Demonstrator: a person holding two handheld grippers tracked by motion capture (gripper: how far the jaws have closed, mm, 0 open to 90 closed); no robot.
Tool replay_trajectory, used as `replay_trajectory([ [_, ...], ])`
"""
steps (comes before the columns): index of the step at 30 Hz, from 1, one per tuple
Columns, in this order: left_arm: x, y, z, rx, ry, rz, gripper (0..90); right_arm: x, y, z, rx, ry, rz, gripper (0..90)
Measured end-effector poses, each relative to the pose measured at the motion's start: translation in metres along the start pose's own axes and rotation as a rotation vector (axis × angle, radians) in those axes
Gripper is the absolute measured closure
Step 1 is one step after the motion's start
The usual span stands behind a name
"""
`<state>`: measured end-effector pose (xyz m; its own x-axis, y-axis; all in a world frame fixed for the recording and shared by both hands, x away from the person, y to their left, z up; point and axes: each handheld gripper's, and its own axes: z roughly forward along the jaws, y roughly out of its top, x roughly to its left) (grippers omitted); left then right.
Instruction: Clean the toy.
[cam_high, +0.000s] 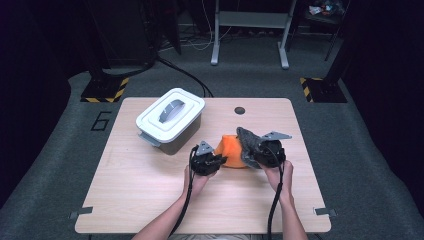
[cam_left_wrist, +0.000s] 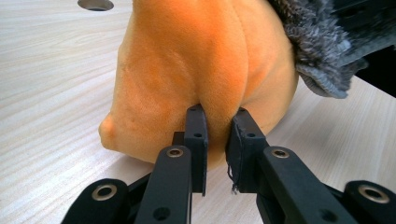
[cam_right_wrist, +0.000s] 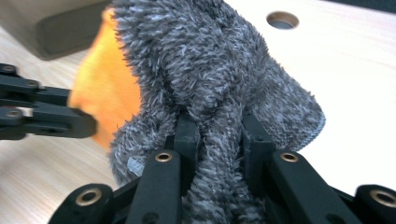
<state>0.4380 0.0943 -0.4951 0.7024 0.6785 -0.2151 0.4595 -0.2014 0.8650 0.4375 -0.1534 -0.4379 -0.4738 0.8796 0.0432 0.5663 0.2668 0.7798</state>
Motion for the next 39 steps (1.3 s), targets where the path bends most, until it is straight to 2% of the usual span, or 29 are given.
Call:
replay_trajectory([
  [2, 0.0, 0.0, 0.0, 0.0, -0.005, -0.009, 79.3, -0.005, -0.002, 0.002, 0.005, -0.003, 0.015, 72.4],
  [11, 0.001, -0.001, 0.001, 0.007, -0.007, -0.003, 79.2, -0.025, -0.013, 0.015, 0.049, -0.023, 0.082, 72.4],
  [13, 0.002, -0.001, 0.001, 0.007, -0.006, -0.003, 79.3, -0.03, -0.015, 0.018, 0.065, -0.04, 0.081, 72.4],
  [17, 0.002, -0.002, 0.001, 0.01, -0.009, -0.008, 79.3, -0.036, -0.02, 0.029, 0.106, -0.06, 0.114, 72.4],
  [21, 0.0, -0.002, 0.001, 0.003, -0.003, -0.007, 79.3, -0.042, -0.028, 0.038, 0.137, -0.059, 0.131, 72.5],
  [24, 0.001, -0.001, 0.0, 0.001, 0.007, 0.005, 79.3, -0.043, -0.027, 0.03, 0.116, -0.06, 0.135, 72.8],
  [26, 0.0, -0.001, 0.0, 0.002, 0.004, -0.016, 79.3, -0.042, -0.025, 0.02, 0.09, -0.064, 0.121, 72.8],
  [29, 0.0, -0.001, 0.0, -0.007, 0.008, -0.017, 79.3, -0.034, -0.014, -0.004, 0.021, -0.046, 0.097, 72.8],
  [30, 0.001, -0.001, 0.0, -0.004, 0.012, -0.004, 79.3, -0.03, -0.01, -0.011, 0.003, -0.035, 0.09, 72.8],
  [32, 0.0, 0.0, 0.0, -0.004, 0.012, -0.002, 79.2, -0.02, -0.001, -0.022, -0.033, -0.005, 0.052, 72.8],
  [35, -0.001, 0.001, 0.0, -0.001, 0.013, -0.014, 79.2, -0.002, 0.01, -0.029, -0.055, 0.033, 0.007, 72.8],
  [36, 0.0, 0.001, 0.0, 0.006, 0.012, -0.005, 79.2, 0.008, 0.015, -0.029, -0.058, 0.053, -0.011, 72.7],
  [39, 0.0, 0.001, 0.0, 0.008, 0.009, -0.001, 79.2, 0.028, 0.024, -0.021, -0.045, 0.072, -0.067, 72.7],
])
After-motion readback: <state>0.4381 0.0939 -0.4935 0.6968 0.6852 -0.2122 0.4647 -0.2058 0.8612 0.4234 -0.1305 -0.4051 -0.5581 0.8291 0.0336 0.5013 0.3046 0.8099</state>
